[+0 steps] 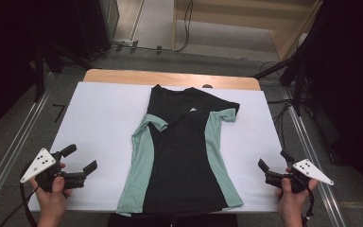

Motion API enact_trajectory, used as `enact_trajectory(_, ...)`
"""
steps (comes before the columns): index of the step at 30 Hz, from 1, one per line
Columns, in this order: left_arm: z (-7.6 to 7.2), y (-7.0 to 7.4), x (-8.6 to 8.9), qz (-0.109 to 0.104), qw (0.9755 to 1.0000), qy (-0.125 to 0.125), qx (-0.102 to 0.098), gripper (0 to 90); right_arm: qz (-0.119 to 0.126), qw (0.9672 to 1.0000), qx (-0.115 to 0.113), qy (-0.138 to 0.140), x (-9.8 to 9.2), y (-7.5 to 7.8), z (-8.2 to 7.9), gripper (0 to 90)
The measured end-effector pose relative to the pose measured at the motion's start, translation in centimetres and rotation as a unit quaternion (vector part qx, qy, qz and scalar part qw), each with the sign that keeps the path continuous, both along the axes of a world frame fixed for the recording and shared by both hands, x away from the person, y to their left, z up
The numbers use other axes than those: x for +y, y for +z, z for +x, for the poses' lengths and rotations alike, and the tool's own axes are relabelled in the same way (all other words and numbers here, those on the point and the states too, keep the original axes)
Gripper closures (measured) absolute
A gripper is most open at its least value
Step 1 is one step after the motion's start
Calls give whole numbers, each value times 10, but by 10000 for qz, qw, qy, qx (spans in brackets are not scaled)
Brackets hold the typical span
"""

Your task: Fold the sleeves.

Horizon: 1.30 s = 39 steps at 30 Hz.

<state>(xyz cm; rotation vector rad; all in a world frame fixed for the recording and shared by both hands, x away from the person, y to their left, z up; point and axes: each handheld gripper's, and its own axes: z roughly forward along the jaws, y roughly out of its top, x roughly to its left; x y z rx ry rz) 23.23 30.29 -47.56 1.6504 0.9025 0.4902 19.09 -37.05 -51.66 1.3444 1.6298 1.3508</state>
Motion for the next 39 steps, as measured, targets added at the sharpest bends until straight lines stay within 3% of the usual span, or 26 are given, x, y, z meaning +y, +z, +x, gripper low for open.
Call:
enact_trajectory(5,-6,-2,10,27,10000,52,-63,0,39,10000,26,39,0,3,1,0)
enact_trajectory(7,-8,-4,14,-96,9999,87,-87,0,125,9999,64,86,1,7,2,0)
enact_trajectory(12,-8,-5,19,-119,9997,156,-160,0,-36,9999,14,134,7,20,7,0)
enact_trajectory(19,-6,-7,20,-67,9997,133,-179,0,-24,9997,108,209,14,31,20,0)
enact_trajectory(32,-3,-11,16,-28,9999,59,-158,0,-287,9986,133,429,37,63,57,0)
enact_trajectory(39,-1,-13,18,-65,9999,21,-125,0,-166,9987,261,403,44,70,84,0)
